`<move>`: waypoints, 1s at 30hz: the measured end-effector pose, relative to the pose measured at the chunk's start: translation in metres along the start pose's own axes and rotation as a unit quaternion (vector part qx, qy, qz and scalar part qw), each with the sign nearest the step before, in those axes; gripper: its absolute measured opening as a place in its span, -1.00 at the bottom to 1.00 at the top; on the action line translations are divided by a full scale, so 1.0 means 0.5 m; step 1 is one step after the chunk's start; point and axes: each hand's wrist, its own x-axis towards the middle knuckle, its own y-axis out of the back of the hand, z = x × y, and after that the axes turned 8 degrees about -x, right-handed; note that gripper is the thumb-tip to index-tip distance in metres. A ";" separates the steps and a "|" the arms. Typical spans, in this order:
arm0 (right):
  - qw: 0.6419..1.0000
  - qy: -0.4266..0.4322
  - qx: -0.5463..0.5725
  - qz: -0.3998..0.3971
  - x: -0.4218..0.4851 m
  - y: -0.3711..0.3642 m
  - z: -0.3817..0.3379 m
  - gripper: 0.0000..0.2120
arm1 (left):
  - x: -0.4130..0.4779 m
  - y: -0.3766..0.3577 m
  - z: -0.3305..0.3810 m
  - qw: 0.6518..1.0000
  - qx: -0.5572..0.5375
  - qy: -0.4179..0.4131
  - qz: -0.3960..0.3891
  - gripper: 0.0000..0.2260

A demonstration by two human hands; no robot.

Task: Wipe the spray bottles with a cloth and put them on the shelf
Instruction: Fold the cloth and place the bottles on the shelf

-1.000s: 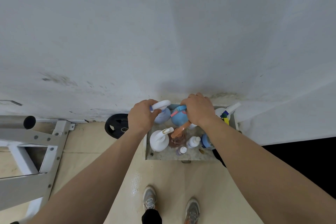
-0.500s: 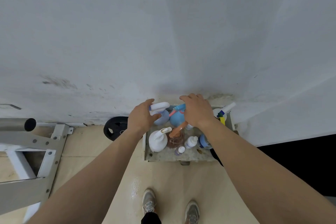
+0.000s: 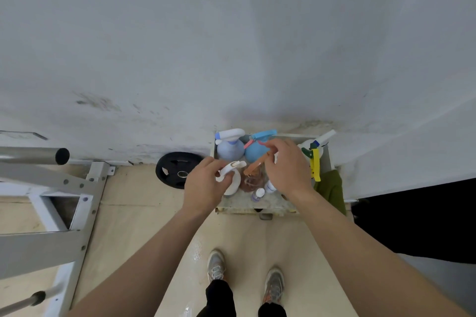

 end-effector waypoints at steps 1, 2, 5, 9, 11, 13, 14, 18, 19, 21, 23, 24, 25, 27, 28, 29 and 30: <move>1.000 -0.015 0.006 0.007 -0.005 -0.003 -0.003 -0.75 | 0.005 0.001 0.001 1.000 0.009 0.010 0.010 -0.91; 0.999 -0.030 0.019 0.007 -0.012 -0.007 -0.007 -0.77 | 0.008 0.003 0.003 0.999 0.012 0.026 0.018 -0.92; 0.990 -0.057 0.100 -0.080 -0.037 -0.025 -0.027 -0.80 | 0.004 0.000 0.026 0.992 -0.030 0.111 0.053 -0.82; 0.948 -0.032 0.240 -0.206 -0.058 -0.051 -0.080 -0.64 | 0.001 -0.021 0.057 0.953 -0.178 0.233 0.078 -0.75; 0.940 -0.047 0.274 -0.197 -0.049 -0.052 -0.098 -0.68 | 0.006 -0.019 0.055 0.933 -0.242 0.261 0.055 -0.76; 0.937 -0.072 0.281 -0.194 -0.039 -0.049 -0.104 -0.76 | 0.007 -0.005 0.051 0.917 -0.292 0.270 0.010 -0.74; 0.936 -0.078 0.280 -0.200 -0.033 -0.050 -0.102 -0.80 | 0.007 0.007 0.047 0.907 -0.323 0.271 -0.017 -0.75; 0.937 -0.069 0.265 -0.218 -0.017 -0.052 -0.099 -0.72 | 0.014 0.051 0.017 0.863 -0.405 0.290 -0.082 -0.86; 0.941 -0.060 0.253 -0.217 -0.014 -0.053 -0.100 -0.71 | 0.017 0.057 0.007 0.860 -0.405 0.296 -0.088 -0.87; 0.950 -0.043 0.227 -0.211 -0.007 -0.053 -0.100 -0.71 | 0.023 0.060 -0.003 0.867 -0.390 0.295 -0.101 -0.88; 0.956 -0.025 0.208 -0.205 0.000 -0.052 -0.099 -0.71 | 0.029 0.056 -0.003 0.878 -0.369 0.286 -0.102 -0.88; 0.958 -0.012 0.196 -0.208 0.005 -0.050 -0.099 -0.76 | 0.032 0.053 -0.002 0.883 -0.361 0.283 -0.095 -0.88; 0.959 0.003 0.185 -0.214 0.010 -0.046 -0.100 -0.81 | 0.035 0.050 -0.002 0.889 -0.352 0.281 -0.084 -0.86; 0.963 0.031 0.163 -0.211 0.024 -0.040 -0.101 -0.85 | 0.044 0.042 -0.010 0.908 -0.315 0.270 -0.056 -0.81; 0.965 0.042 0.157 -0.205 0.034 -0.035 -0.101 -0.83 | 0.049 0.037 -0.016 0.920 -0.288 0.262 -0.044 -0.79; 0.965 0.054 0.156 -0.202 0.045 -0.032 -0.100 -0.82 | 0.053 0.033 -0.022 0.930 -0.263 0.255 -0.035 -0.76; 0.965 0.068 0.154 -0.200 0.055 -0.026 -0.099 -0.82 | 0.057 0.028 -0.024 0.937 -0.246 0.249 -0.027 -0.74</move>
